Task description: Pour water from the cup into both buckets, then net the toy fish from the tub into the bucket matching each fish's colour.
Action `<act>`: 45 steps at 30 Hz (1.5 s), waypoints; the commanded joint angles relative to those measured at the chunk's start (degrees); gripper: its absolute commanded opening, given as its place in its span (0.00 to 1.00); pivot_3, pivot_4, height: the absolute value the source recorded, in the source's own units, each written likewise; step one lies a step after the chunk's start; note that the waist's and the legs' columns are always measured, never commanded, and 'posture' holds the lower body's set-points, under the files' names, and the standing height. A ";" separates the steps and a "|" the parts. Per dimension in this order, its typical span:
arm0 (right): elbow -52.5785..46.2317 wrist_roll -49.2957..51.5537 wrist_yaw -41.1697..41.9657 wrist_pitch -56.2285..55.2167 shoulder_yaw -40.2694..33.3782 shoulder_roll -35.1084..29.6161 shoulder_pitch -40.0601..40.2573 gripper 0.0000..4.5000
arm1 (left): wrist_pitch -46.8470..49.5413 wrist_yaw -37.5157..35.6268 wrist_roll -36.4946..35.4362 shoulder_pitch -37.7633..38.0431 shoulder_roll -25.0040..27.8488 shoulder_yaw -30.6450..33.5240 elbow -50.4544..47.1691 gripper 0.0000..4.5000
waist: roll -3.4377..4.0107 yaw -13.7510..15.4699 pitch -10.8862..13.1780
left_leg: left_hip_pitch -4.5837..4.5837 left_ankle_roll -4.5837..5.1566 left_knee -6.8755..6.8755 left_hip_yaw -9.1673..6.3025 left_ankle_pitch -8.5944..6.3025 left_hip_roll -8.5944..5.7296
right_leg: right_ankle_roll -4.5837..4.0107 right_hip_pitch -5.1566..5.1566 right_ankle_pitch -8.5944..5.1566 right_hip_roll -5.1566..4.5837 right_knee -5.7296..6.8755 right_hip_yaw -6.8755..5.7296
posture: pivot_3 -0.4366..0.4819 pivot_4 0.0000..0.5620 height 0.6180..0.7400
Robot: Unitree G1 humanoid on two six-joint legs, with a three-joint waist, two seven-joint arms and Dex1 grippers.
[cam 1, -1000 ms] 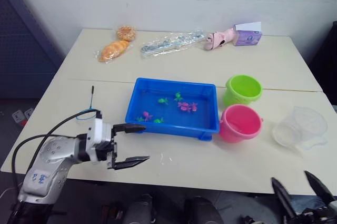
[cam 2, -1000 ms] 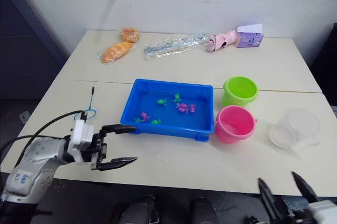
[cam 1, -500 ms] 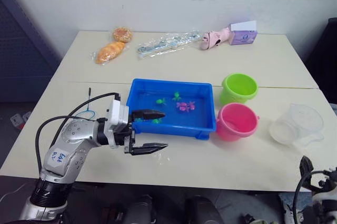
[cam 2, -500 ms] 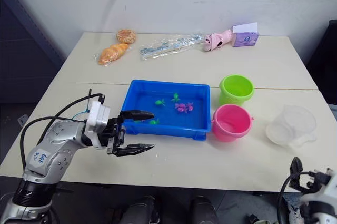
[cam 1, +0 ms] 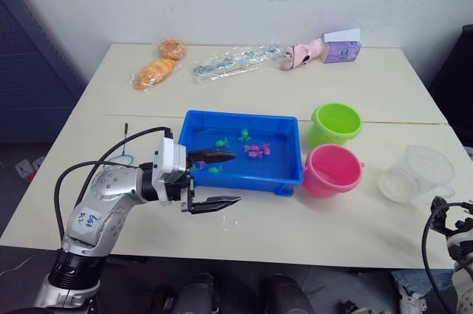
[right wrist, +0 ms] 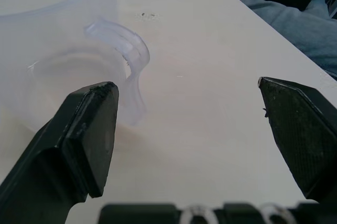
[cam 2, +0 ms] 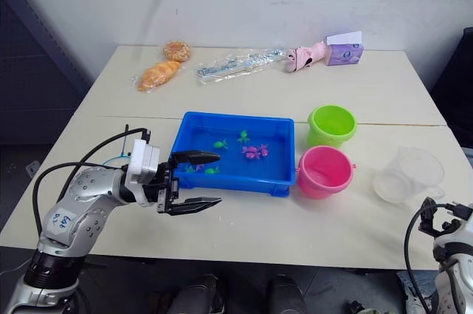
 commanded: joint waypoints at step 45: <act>-12.03 12.09 6.40 7.87 -7.89 -8.41 -7.43 0.01 | -0.76 -3.44 1.66 -3.55 -1.39 0.00 4.57 1.00 | 0.21 -0.06 0.18 | -0.07 0.00 -0.02 0.03 -0.03 0.13 | 0.04 -0.03 -0.02 0.13 -0.12 0.04 | 0.48 0.27 1.00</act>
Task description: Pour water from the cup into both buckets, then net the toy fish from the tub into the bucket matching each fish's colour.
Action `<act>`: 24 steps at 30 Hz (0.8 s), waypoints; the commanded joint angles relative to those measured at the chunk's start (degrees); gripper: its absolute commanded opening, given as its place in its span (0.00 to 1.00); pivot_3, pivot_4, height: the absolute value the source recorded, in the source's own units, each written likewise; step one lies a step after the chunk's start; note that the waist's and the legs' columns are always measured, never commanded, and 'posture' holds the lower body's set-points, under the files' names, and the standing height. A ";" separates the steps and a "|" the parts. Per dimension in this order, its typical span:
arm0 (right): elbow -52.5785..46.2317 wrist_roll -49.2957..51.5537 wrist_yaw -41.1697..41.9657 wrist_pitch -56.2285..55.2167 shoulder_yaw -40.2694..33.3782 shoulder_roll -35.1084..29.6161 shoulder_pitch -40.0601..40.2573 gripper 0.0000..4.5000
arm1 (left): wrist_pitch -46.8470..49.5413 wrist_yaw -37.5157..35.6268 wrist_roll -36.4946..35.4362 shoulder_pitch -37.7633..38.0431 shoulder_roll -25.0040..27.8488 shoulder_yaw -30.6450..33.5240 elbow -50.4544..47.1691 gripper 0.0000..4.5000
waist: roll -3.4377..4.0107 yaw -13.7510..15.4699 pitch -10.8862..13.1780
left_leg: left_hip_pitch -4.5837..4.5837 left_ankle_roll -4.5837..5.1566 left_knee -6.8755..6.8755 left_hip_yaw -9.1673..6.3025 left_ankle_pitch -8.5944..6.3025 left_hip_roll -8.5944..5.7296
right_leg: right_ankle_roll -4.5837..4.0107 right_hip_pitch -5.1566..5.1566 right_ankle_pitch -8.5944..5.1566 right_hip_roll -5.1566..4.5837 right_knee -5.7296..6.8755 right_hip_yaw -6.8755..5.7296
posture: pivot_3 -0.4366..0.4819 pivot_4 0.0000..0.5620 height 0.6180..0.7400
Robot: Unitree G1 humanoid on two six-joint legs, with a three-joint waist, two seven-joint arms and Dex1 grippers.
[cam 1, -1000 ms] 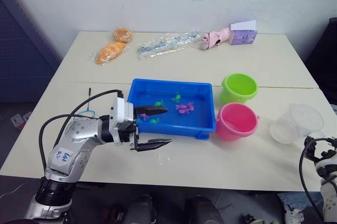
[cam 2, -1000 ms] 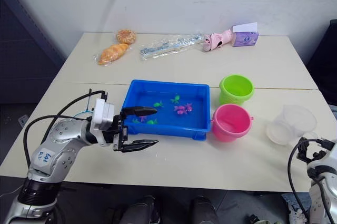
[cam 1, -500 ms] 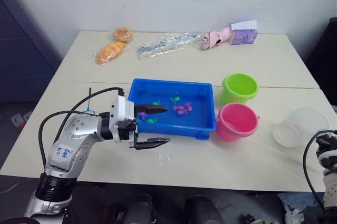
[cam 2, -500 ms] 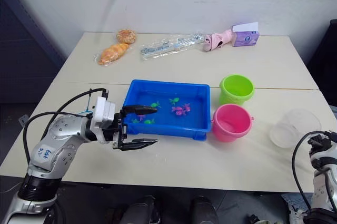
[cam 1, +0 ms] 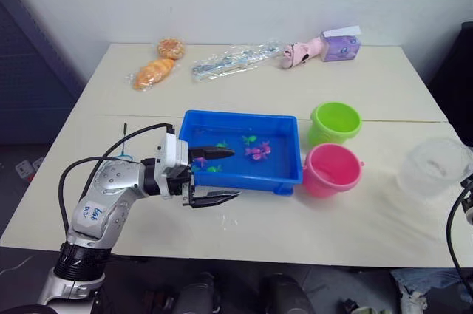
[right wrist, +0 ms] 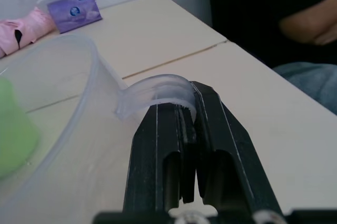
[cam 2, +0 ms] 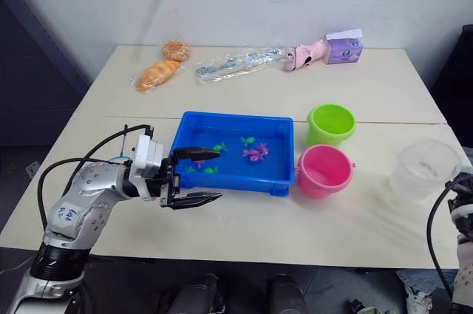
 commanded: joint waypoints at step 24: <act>-22.63 -26.42 1.60 -2.15 13.65 -12.08 1.48 0.01 | -1.80 -1.17 1.06 -6.12 -6.46 -2.06 5.81 1.00 | -0.14 1.52 0.09 | -0.30 -0.12 0.12 -0.01 0.07 -0.02 | 0.05 -0.16 0.01 0.05 -0.18 -0.08 | 0.48 0.27 1.00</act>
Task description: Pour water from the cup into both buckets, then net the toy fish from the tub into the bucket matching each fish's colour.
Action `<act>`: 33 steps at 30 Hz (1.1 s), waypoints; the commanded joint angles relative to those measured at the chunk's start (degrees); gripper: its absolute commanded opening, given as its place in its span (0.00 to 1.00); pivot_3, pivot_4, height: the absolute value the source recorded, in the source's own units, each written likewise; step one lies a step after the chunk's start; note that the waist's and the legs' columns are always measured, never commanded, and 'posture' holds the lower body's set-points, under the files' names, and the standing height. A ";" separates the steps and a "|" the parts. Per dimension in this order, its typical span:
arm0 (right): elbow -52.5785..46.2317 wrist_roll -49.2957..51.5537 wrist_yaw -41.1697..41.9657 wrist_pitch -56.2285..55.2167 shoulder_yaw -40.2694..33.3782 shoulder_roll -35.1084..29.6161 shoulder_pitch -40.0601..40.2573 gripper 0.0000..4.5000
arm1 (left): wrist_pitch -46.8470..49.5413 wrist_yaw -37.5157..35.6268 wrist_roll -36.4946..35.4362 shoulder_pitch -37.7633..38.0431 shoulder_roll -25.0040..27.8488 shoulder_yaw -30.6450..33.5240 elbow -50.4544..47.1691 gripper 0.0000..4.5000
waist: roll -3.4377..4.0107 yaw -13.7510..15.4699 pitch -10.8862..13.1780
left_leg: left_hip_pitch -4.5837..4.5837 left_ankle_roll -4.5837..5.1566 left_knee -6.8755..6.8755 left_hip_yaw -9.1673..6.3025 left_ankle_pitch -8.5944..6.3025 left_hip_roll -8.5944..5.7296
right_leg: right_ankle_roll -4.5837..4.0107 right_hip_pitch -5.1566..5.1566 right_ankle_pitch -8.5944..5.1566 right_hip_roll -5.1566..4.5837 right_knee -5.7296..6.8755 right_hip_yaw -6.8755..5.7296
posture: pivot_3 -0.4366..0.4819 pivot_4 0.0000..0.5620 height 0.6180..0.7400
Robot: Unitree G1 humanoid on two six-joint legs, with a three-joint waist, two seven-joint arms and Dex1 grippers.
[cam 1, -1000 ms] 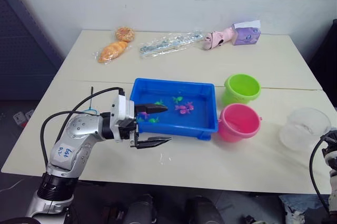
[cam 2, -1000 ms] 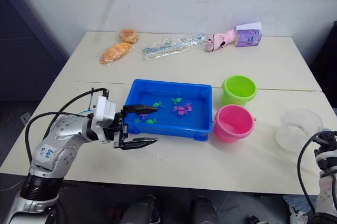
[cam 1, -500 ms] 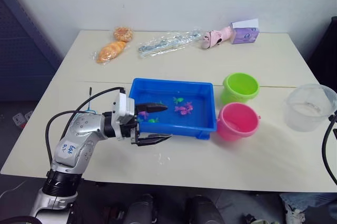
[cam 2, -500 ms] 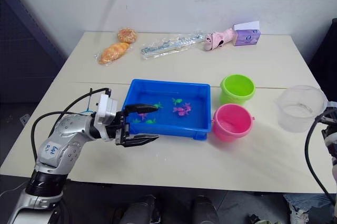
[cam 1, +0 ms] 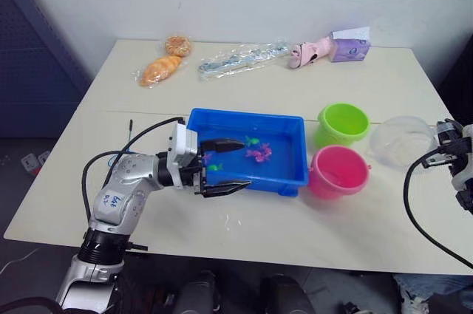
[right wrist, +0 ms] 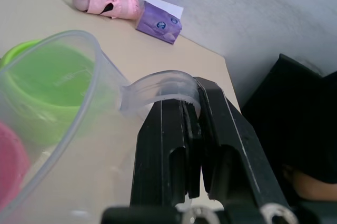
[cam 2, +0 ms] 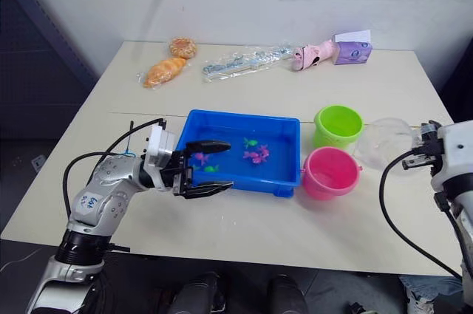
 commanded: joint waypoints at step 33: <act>10.16 -26.62 -0.02 -30.56 3.65 1.39 -1.25 0.01 | -1.30 1.54 1.66 0.35 -0.94 -0.63 -1.70 1.00 | -0.12 -0.02 0.07 | -0.01 -0.08 0.09 -0.04 0.06 0.01 | 0.00 0.03 0.00 0.02 0.03 -0.08 | 0.48 0.27 1.00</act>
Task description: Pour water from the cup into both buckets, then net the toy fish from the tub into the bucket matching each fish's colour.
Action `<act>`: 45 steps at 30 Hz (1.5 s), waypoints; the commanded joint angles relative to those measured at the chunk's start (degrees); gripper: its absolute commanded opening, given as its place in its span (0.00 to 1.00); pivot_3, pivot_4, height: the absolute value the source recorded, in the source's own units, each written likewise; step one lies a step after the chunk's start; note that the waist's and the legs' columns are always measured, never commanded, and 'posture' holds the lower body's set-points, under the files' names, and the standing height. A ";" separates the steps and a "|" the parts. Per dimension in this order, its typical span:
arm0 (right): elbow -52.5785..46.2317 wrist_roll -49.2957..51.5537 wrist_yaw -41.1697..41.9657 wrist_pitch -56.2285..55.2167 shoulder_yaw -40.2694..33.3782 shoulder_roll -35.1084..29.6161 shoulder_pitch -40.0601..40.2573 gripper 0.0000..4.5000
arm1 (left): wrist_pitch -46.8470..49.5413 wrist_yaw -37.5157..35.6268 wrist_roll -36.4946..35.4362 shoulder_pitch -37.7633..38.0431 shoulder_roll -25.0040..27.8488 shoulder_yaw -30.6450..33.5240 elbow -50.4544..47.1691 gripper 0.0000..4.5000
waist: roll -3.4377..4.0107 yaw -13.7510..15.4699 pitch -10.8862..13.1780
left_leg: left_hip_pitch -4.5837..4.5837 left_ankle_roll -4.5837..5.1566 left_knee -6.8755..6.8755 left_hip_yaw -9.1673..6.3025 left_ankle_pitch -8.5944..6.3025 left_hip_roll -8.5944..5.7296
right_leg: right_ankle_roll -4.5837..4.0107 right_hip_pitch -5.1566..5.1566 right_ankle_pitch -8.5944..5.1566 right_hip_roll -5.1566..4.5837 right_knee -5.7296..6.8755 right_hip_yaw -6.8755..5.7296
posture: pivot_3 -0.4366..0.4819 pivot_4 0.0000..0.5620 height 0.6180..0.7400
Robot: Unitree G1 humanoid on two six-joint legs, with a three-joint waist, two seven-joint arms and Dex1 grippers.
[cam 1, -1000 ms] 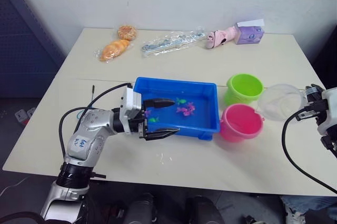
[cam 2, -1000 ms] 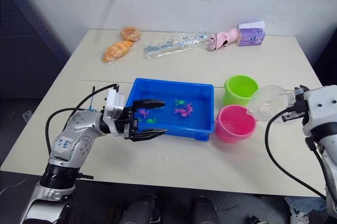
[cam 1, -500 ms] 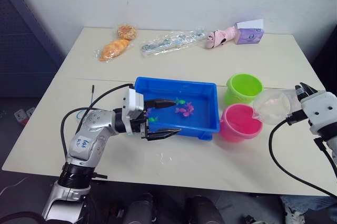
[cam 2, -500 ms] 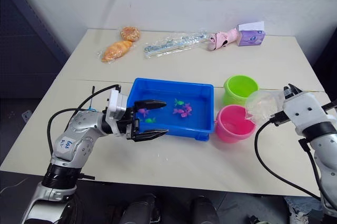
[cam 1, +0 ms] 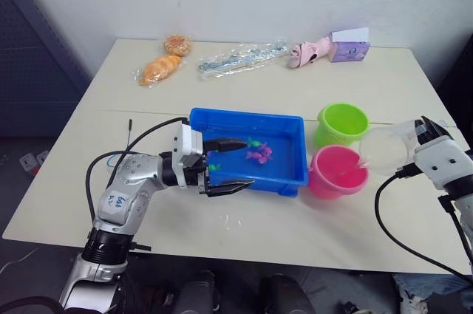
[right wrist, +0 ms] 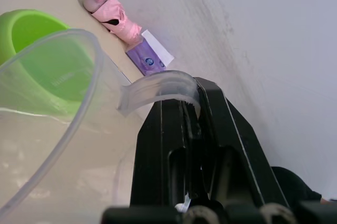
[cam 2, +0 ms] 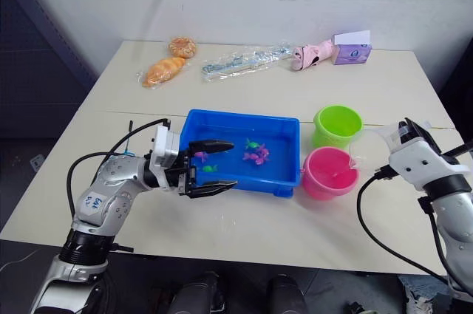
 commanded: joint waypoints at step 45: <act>11.97 16.95 -1.72 32.33 4.01 -5.64 -31.00 0.01 | -2.76 3.67 -0.32 -2.03 -2.20 2.94 2.62 1.00 | 0.05 -0.18 0.04 | -0.16 0.20 0.09 0.00 0.12 -0.08 | 0.01 -0.16 0.01 -0.11 0.20 -0.02 | 0.48 0.27 1.00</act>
